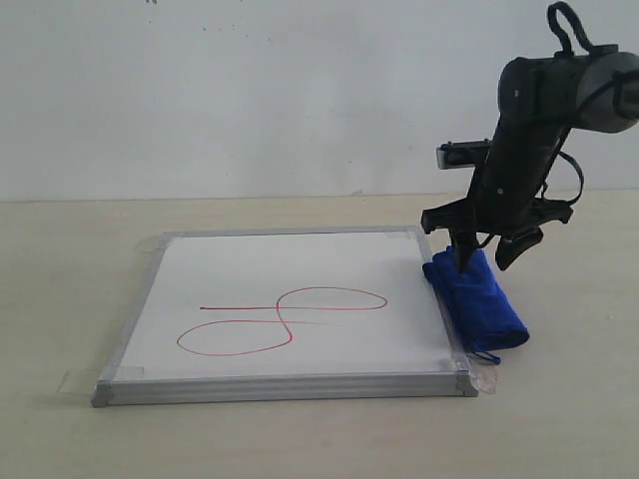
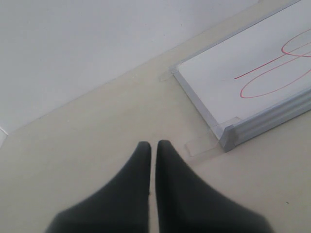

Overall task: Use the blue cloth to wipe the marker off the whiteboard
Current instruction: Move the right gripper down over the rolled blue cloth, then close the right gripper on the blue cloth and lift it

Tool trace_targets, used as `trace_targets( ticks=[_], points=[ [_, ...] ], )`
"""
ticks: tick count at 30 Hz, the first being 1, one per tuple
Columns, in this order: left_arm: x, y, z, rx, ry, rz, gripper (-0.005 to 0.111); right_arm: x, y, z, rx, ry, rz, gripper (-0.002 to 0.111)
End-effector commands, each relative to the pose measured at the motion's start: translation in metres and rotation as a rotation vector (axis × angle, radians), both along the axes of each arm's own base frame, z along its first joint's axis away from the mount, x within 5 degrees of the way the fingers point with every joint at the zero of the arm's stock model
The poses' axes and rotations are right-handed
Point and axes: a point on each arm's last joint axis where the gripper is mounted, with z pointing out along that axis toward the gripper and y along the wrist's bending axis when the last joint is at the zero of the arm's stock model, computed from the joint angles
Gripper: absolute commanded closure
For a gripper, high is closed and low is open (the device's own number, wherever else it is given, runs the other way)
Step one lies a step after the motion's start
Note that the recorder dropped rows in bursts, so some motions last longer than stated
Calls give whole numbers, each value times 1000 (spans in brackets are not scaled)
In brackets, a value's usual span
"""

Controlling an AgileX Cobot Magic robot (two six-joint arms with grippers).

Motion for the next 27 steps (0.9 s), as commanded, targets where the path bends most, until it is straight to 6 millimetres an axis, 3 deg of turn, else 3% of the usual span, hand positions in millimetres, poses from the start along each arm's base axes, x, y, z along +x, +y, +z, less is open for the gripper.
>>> trace_targets(
  ticks=[1,4,9,12,15,17,19,23,25,27],
  points=[
    [0,0,-1,3,-2,1,103,3,-3,-22,-13,50,9,53],
    [0,0,-1,3,-2,1,103,2,-2,-36,-7,88,5,53],
    [0,0,-1,3,-2,1,103,3,-2,-40,-9,90,0,56],
    [0,0,-1,3,-2,1,103,4,-3,-38,-22,92,15,78],
    [0,0,-1,3,-2,1,103,7,-5,-31,-47,74,37,108],
    [0,0,-1,3,-2,1,103,9,-5,-24,-58,60,52,108],
    [0,0,-1,3,-2,1,103,13,-5,-8,-58,34,55,108],
    [0,0,-1,3,-2,1,103,20,-2,45,-19,-93,41,108],
    [0,0,-1,3,-2,1,103,15,15,81,127,-159,42,108],
    [0,0,-1,3,-2,1,103,5,38,99,200,-186,102,108]
  ],
)
